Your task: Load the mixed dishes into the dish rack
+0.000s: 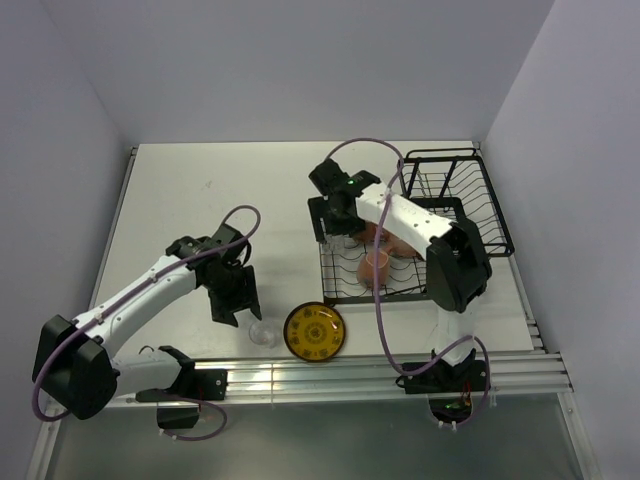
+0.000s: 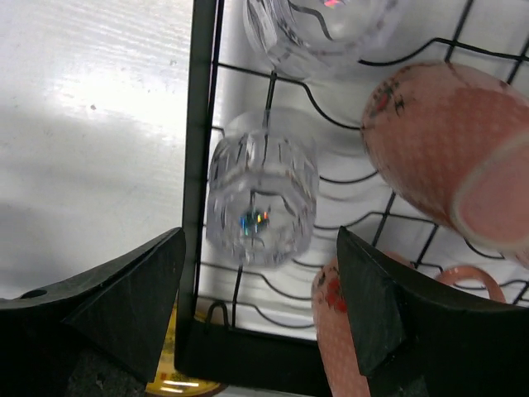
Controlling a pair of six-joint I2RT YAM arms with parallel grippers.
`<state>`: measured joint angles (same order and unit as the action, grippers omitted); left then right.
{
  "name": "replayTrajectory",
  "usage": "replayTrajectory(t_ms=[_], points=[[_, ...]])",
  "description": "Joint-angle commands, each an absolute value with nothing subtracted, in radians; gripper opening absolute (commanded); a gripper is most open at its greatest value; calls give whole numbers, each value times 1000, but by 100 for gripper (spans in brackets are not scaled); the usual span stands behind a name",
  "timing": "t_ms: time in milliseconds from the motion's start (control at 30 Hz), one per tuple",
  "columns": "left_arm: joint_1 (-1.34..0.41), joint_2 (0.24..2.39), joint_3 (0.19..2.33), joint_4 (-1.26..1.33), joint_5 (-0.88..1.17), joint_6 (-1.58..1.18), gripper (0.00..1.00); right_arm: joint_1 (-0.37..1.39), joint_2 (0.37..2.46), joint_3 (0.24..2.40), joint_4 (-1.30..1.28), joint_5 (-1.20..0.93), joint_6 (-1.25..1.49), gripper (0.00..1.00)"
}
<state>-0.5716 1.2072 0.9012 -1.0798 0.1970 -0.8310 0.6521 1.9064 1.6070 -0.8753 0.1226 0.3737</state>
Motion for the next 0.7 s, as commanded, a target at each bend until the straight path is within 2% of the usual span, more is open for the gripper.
replayTrajectory(t_ms=[0, 333, 367, 433, 533, 667], points=[[-589, 1213, 855, -1028, 201, -818, 63, 660, 1766, 1595, -890, 135, 382, 81], [-609, 1267, 716, -922, 215, -792, 32, 660, 1550, 1557, -943, 78, 426, 80], [-607, 1281, 762, -928, 213, -778, 19, 660, 1543, 1565, -951, 74, 428, 80], [-607, 1317, 842, -971, 174, -761, 0, 660, 1533, 1606, -978, 68, 425, 80], [-586, 1385, 1070, -1067, 140, -726, 0, 650, 1549, 1695, -1034, 17, 410, 80], [-499, 1465, 1506, -1190, 207, -677, 0, 606, 1583, 1825, -1091, -147, 414, 80]])
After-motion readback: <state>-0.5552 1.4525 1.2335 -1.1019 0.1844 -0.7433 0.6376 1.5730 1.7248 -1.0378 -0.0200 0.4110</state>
